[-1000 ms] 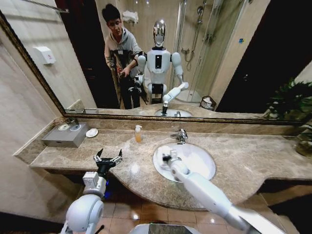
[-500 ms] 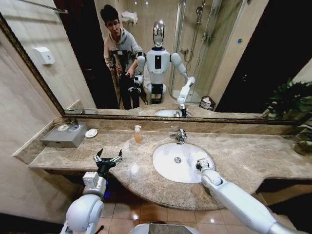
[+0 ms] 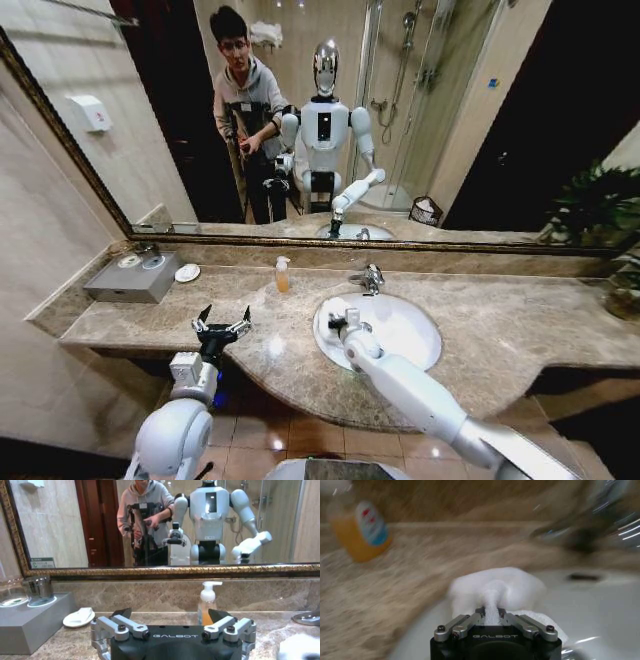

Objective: Pick up the towel from the sink counter and wipe the mirror surface.

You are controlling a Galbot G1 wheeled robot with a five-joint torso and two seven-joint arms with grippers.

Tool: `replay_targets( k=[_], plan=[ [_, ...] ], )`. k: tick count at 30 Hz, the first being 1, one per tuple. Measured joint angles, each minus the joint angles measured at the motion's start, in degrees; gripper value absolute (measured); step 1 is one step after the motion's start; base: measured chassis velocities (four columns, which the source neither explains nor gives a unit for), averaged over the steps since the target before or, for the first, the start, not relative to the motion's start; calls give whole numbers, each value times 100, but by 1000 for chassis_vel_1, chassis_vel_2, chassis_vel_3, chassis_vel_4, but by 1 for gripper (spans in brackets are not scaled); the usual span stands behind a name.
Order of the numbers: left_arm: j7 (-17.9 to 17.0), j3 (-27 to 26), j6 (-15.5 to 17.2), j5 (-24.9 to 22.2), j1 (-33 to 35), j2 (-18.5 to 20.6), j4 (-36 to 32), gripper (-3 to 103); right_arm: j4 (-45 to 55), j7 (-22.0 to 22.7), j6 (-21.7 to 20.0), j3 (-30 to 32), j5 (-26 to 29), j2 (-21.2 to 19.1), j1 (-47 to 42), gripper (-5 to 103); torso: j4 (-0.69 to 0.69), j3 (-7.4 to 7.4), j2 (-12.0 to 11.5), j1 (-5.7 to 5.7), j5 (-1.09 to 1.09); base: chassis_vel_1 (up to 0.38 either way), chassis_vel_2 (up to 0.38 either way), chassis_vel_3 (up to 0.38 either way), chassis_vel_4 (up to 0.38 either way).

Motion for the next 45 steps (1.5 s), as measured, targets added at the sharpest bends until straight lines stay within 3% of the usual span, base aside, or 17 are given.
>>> replay_targets(
  k=[3, 4, 6, 12, 14, 16, 18, 21, 25, 30, 37, 45],
  plan=[
    [0, 0, 0, 0, 0, 1, 0, 100, 843, -346, 5, 562, -199, -941, -649, 8, -7, -1, 0, -1, 0, 0, 0, 0, 0],
    [0, 0, 0, 0, 0, 1, 0, 100, 843, -346, 5, 562, -199, -941, -649, 8, -7, -1, 0, -1, 0, 0, 0, 0, 0],
    [0, 0, 0, 0, -1, 0, 0, 100, 1452, -492, 2, 966, -303, -1419, -1152, 8, -4, -1, 0, -1, 1, 0, 0, 0, 0],
    [0, 0, 0, 0, 0, 0, 0, 100, 2198, -513, 48, 1612, -391, -1714, -1744, 8, 3, -1, 0, -2, 2, 0, 0, 0, 0],
    [0, 0, 0, 0, -1, 0, 0, 100, 2441, -536, 306, 1969, -842, -1758, -2032, 8, 2, -1, 0, -2, 1, 0, 0, 0, 0],
    [0, -1, 0, 0, 0, 0, 0, 100, 2463, -571, 379, 2060, -1014, -1758, -2092, 8, 3, -1, 0, -2, 1, 0, 0, 0, 0],
    [0, 0, 0, 0, 0, 1, 0, 100, 2479, -747, 606, 2467, -1767, -1730, -2328, 8, -1, -1, 1, -2, 1, 0, 0, 0, 0],
    [0, 0, 0, 0, 0, 0, 0, 100, 2480, -857, 720, 2775, -2128, -1717, -2480, 8, -1, -1, 1, -1, 0, 0, 0, 0, 0],
    [0, 0, 0, 0, 0, 0, 0, 100, 2537, -903, 902, 3075, -2213, -1643, -2631, 8, 0, -1, 0, -1, 0, 0, 0, 0, 0],
    [0, 0, 0, 0, 0, 1, 0, 100, 2638, -1020, 1768, 3644, -2284, -1124, -2862, 8, 1, -1, 0, -1, 1, 0, 0, 0, 0],
    [0, 0, 0, 0, -1, 0, 0, 100, 2811, -1352, 2396, 4253, -2708, -759, -3280, 8, 0, -1, 0, -1, 0, 0, 0, 0, 0],
    [0, 0, 0, 0, 0, 0, 0, 100, 2975, -1520, 2557, 4572, -2951, -415, -3753, 8, 0, -1, 1, -1, 0, 0, 0, 0, 0]
  ],
)
